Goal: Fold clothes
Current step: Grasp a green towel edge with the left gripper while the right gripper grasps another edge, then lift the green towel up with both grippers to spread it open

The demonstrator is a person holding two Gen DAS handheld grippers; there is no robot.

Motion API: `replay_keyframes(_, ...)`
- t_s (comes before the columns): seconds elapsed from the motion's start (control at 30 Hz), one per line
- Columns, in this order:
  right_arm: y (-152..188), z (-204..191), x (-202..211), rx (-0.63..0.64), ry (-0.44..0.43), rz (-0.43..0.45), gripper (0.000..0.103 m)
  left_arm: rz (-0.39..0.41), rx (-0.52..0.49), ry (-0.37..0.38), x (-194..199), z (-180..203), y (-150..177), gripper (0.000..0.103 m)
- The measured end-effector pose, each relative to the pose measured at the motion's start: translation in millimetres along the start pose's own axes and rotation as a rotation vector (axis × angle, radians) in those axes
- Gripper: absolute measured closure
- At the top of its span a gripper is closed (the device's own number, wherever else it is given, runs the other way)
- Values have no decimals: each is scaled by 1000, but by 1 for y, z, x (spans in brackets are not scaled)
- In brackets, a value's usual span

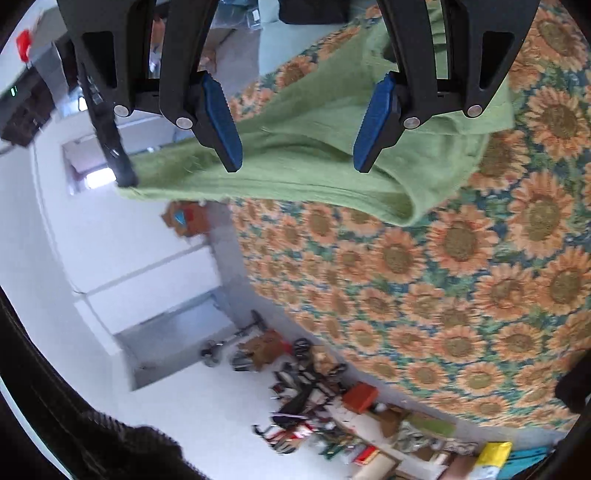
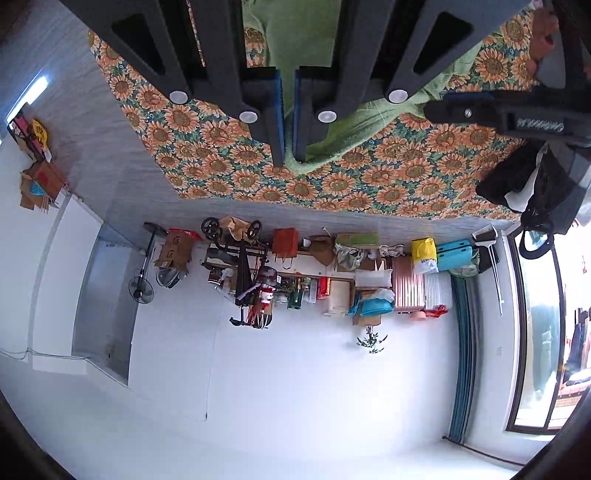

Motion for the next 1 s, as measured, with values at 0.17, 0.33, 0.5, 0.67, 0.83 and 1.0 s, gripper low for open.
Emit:
replay_keyframes(0.17, 14, -3, -1, 28, 1, -7, 98, -63, 79, -89, -16, -35, -10, 40)
replay_keyframes(0.33, 25, 0, -5, 37, 1, -17, 98, -61, 57, -200, -31, -52, -15, 40)
replay_keyframes(0.5, 31, 6, -9, 27, -8, -27, 98, -76, 38, -276, -54, -55, -14, 40)
replay_keyframes(0.67, 30, 10, -11, 18, -1, -40, 98, -93, 69, -350, -66, -76, -15, 83)
replay_keyframes(0.83, 28, 15, -13, 6, 7, -53, 98, -78, 72, -277, -55, -78, -17, 100)
replay_keyframes(1.0, -1, 20, -12, -22, 23, -48, 98, 162, 55, -270, 42, -42, -67, 100)
Point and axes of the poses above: each gripper's, at about its wrist camera, not at the fingertips, and x roughly against the way its jaws point, z to its right, y to its underside, the point moved 6 cm from there along -x, roughly the way its jaws point, and after that the axes turned 5 degrees about -y, right-handed, at the moved point
